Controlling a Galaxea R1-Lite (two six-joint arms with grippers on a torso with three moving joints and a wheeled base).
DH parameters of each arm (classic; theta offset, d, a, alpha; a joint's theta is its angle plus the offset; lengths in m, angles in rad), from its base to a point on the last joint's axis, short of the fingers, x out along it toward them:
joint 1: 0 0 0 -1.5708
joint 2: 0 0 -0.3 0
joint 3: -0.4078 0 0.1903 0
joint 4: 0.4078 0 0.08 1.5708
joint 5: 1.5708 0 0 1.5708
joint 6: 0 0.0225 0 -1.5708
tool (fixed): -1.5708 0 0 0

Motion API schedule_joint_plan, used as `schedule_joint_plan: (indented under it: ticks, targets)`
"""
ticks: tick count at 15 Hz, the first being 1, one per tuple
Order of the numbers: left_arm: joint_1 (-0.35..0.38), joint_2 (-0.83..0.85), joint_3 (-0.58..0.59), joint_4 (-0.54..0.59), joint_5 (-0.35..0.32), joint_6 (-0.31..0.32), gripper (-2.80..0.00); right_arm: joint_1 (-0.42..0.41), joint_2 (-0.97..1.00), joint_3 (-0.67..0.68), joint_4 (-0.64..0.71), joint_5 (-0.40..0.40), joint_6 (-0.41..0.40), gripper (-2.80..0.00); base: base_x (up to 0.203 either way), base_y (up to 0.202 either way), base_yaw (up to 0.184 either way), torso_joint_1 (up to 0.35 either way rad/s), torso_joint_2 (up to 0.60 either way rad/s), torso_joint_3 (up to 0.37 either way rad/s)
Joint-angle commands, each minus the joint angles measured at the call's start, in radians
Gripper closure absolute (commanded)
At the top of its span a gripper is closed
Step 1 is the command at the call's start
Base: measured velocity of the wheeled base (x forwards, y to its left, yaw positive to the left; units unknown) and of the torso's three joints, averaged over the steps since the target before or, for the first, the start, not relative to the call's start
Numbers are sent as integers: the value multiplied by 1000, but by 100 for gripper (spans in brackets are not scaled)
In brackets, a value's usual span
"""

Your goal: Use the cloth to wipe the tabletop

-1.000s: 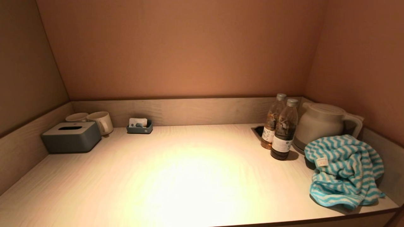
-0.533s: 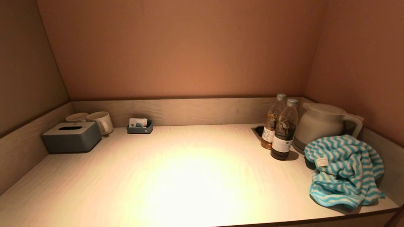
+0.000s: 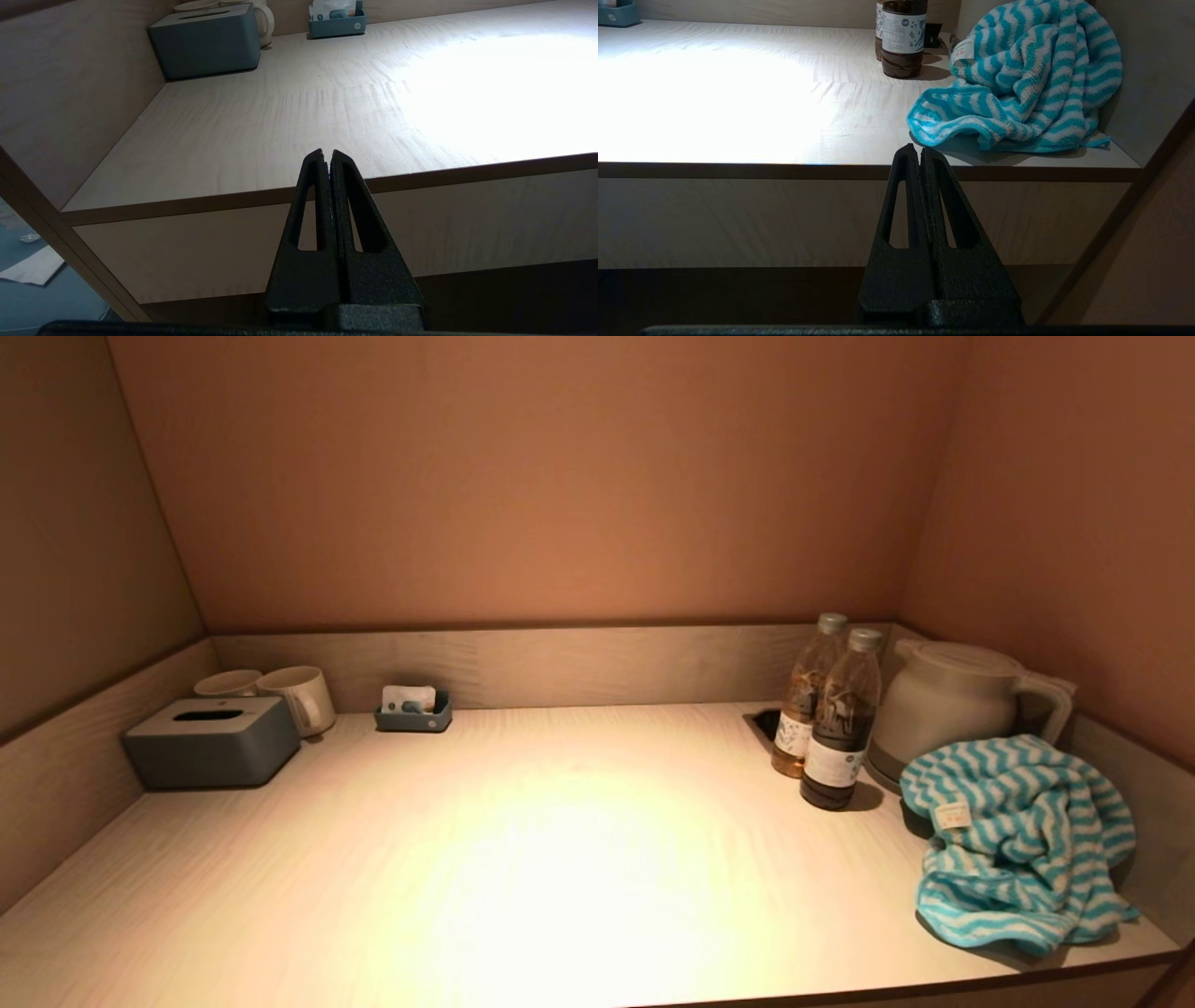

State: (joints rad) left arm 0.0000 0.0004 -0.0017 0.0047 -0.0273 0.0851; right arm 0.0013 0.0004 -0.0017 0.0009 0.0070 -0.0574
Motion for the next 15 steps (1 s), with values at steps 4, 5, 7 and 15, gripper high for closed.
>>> schedule_joint_plan:
  ticks: [4,5,7,15]
  targets:
    - [0,0,0,0,0,1,0,0,0,2,1,-1,2,0,0,0,0,0,0,0]
    - [0,0,0,0,0,1,0,0,0,2,1,-1,2,0,0,0,0,0,0,0]
    - [0,0,0,0,0,1,0,0,0,2,-1,-1,2,0,0,0,0,0,0,0]
    - [0,0,0,0,0,1,0,0,0,2,-1,4,-7,0,0,0,0,0,0,0]
